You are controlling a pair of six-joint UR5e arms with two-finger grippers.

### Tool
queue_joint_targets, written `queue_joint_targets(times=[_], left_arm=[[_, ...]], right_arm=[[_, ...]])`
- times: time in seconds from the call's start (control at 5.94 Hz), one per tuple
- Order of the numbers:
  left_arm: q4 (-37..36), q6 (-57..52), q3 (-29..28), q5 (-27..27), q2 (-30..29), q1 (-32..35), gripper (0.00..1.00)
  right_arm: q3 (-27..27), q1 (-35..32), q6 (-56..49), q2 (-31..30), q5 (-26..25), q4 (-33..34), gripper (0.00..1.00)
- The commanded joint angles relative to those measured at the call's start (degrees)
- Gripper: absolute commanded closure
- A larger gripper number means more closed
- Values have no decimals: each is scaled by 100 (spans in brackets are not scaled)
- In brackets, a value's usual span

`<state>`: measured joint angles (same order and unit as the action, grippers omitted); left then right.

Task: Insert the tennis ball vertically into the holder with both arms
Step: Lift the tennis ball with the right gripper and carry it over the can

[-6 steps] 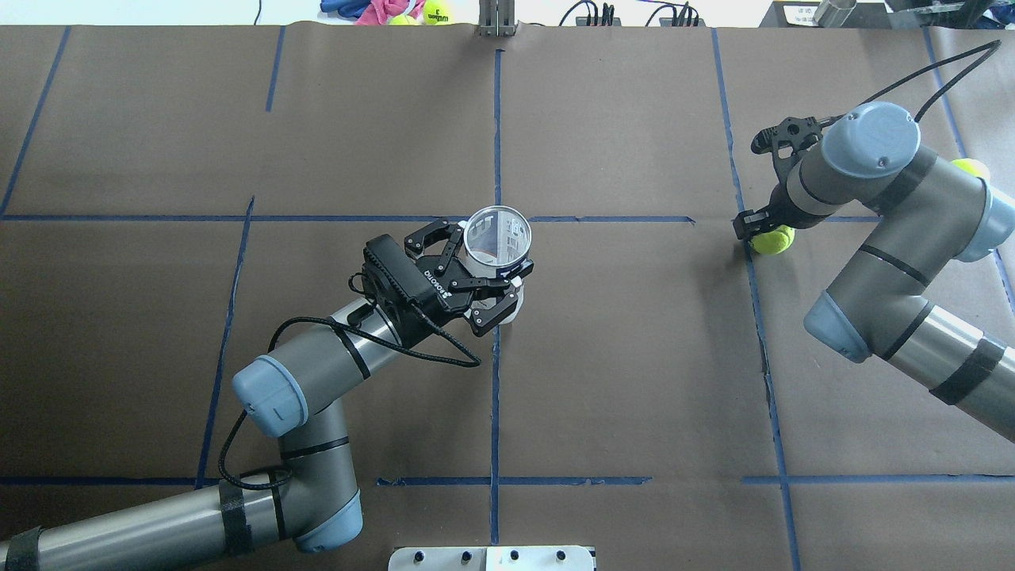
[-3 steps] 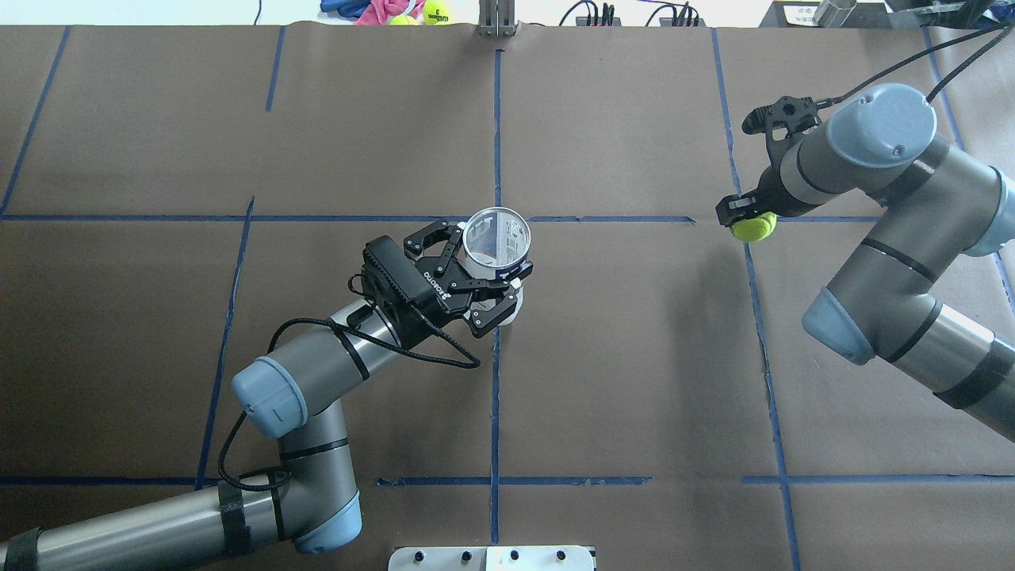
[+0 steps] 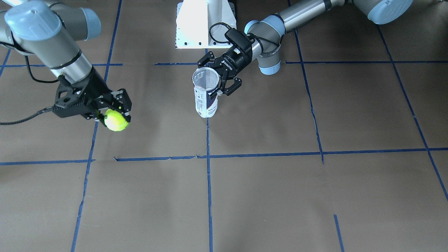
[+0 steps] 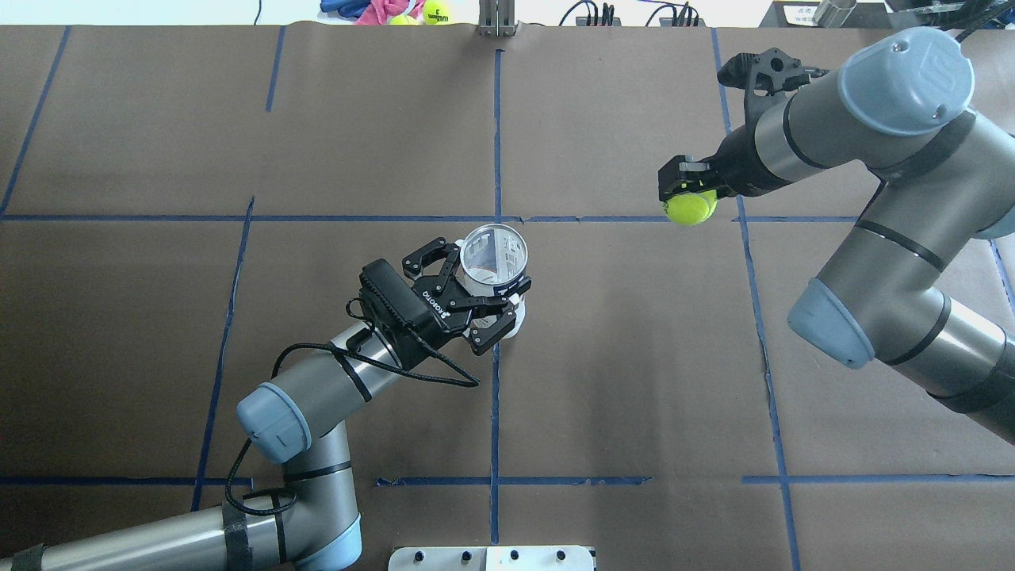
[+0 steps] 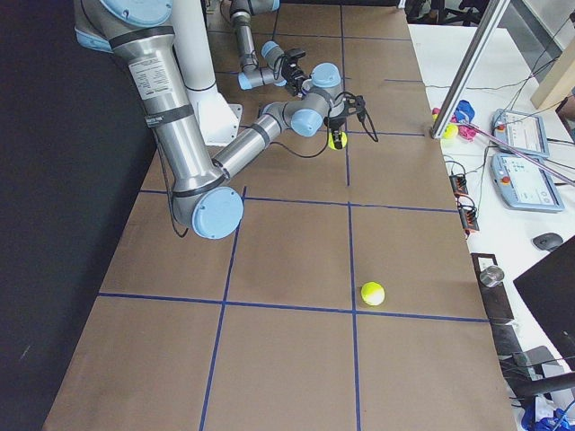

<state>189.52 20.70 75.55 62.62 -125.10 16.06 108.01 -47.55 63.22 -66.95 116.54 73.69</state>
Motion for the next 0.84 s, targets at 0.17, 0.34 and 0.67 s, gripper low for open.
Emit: queue_joint_targets(times=[0.17,0.34,0.67], left_arm=[[85,4,-49,-180,-41,-111,19],[77,-5,-93,-172,-24,-112,19],[77,-13,-163,-172,-41,-112,19]], right_arm=[[440,306,1418,654,150,101,69],[466,534,1578,953,10,424,69],[493,939,1789,1341,-289,805,69]])
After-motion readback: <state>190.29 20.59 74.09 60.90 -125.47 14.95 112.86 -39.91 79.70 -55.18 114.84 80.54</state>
